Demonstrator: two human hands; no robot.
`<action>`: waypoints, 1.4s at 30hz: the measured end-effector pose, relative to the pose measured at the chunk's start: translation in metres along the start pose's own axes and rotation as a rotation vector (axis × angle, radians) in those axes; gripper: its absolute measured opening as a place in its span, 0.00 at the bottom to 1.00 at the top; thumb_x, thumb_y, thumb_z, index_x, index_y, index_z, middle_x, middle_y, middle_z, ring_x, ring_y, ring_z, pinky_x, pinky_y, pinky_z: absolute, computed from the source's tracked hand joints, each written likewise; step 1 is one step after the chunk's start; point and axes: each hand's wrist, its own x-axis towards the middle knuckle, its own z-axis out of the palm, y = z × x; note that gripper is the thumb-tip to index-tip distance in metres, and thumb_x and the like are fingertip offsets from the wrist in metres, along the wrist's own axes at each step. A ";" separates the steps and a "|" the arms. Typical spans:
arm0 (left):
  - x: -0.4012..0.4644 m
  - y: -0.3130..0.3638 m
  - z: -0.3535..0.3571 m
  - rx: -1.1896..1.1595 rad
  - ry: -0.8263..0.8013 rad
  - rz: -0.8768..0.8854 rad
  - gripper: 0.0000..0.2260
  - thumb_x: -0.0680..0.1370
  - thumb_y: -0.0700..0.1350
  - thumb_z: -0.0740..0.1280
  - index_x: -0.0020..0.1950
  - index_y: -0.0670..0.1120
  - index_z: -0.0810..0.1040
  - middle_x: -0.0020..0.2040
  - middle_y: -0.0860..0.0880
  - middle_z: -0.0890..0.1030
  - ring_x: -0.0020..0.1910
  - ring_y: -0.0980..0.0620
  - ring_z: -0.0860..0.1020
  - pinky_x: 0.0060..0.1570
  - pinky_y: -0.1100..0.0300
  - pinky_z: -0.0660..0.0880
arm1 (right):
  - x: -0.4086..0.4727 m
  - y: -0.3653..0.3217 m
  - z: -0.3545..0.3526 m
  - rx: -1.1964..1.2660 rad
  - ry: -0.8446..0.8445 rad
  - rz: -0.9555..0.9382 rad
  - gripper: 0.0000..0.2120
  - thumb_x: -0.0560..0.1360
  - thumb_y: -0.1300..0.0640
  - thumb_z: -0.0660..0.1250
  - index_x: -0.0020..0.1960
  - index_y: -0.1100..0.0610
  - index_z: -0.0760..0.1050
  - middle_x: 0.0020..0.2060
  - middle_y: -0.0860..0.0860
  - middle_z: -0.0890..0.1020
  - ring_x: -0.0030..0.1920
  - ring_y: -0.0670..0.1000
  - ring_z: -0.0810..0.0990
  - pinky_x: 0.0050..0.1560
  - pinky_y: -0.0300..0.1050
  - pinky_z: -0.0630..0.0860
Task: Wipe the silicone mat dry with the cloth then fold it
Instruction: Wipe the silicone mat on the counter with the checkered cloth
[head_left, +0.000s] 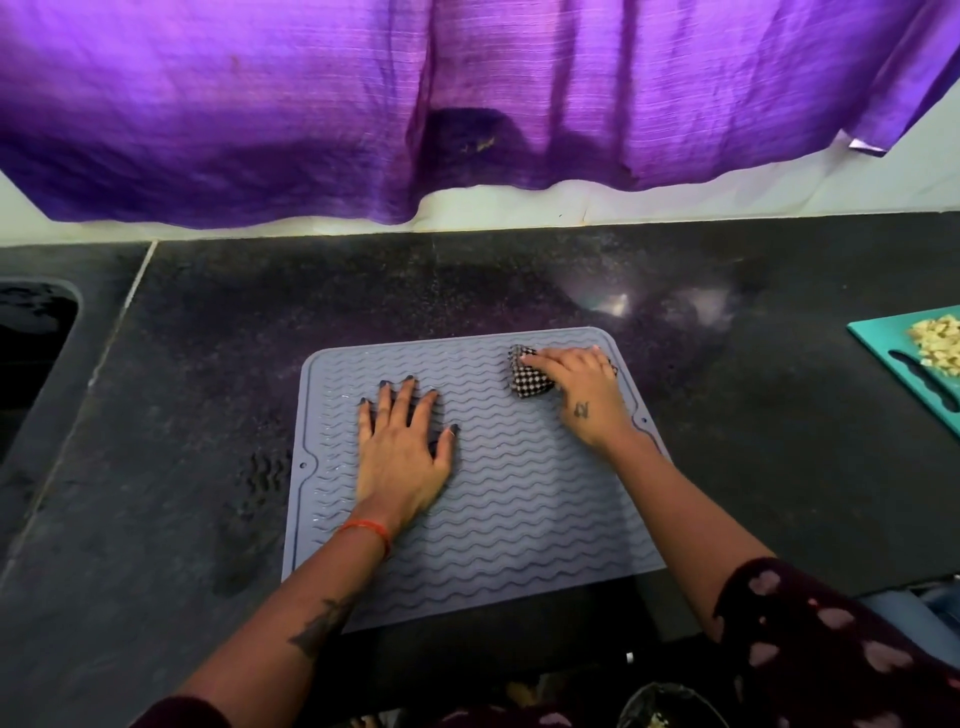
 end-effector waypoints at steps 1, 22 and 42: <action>-0.001 0.000 0.000 -0.003 0.002 0.002 0.33 0.73 0.63 0.40 0.75 0.51 0.59 0.77 0.47 0.55 0.76 0.46 0.48 0.74 0.45 0.41 | 0.000 -0.003 0.004 -0.037 -0.018 0.014 0.34 0.66 0.72 0.60 0.67 0.47 0.70 0.64 0.48 0.74 0.64 0.53 0.69 0.70 0.54 0.53; 0.001 -0.001 0.001 -0.013 0.026 0.007 0.33 0.74 0.63 0.41 0.74 0.50 0.61 0.76 0.47 0.58 0.76 0.45 0.50 0.74 0.45 0.43 | 0.018 0.005 -0.012 -0.296 -0.069 0.310 0.30 0.76 0.63 0.55 0.74 0.44 0.55 0.71 0.50 0.65 0.63 0.58 0.64 0.61 0.53 0.63; 0.001 -0.003 0.001 -0.032 0.013 0.005 0.34 0.73 0.64 0.40 0.74 0.51 0.61 0.77 0.48 0.57 0.76 0.46 0.49 0.73 0.45 0.42 | -0.019 0.008 -0.026 -0.197 0.033 0.586 0.25 0.76 0.59 0.57 0.72 0.48 0.62 0.66 0.55 0.68 0.61 0.61 0.66 0.59 0.56 0.65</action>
